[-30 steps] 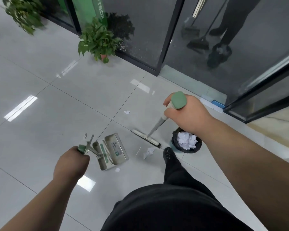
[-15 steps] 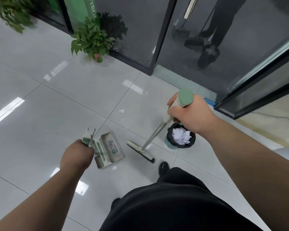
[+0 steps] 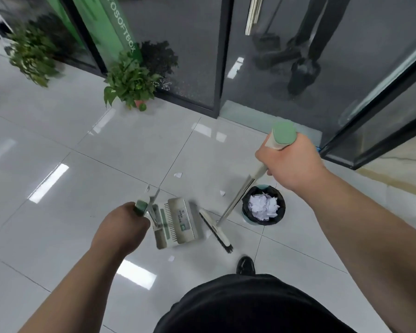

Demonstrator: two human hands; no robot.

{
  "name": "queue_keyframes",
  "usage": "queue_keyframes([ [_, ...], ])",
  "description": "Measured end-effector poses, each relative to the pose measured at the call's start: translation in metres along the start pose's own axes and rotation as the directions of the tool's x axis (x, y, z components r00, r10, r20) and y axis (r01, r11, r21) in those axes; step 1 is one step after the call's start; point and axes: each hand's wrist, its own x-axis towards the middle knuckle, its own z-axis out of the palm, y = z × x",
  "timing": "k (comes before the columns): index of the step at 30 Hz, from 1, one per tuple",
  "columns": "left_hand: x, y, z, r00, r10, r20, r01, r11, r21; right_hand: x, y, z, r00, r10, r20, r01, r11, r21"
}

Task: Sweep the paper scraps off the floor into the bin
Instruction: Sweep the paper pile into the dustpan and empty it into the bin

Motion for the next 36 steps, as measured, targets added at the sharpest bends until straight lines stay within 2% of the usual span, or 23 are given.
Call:
queue_keyframes([
  [7,-0.001,0.089,0.024,0.998,0.037,0.048,-0.038,0.999,0.018,0.012,0.047,-0.077,0.986,0.076,-0.148,-0.076,0.997,0.004],
  [19,-0.016,0.185,0.073,0.995,0.076,0.069,-0.075,0.997,-0.022,0.024,0.134,-0.171,0.956,0.177,-0.233,-0.208,0.971,-0.116],
  [25,-0.020,0.208,0.081,0.996,0.054,0.067,-0.049,0.995,-0.084,0.032,0.155,-0.189,0.943,0.179,-0.279,-0.238,0.952,-0.194],
  [29,-0.021,0.213,0.079,0.995,-0.021,0.095,0.038,0.983,-0.180,0.036,0.157,-0.186,0.942,0.161,-0.295,-0.223,0.957,-0.188],
  [36,-0.018,0.228,0.074,0.982,-0.033,0.184,0.090,0.947,-0.308,0.046,0.139,-0.183,0.929,0.158,-0.335,-0.180,0.983,-0.038],
])
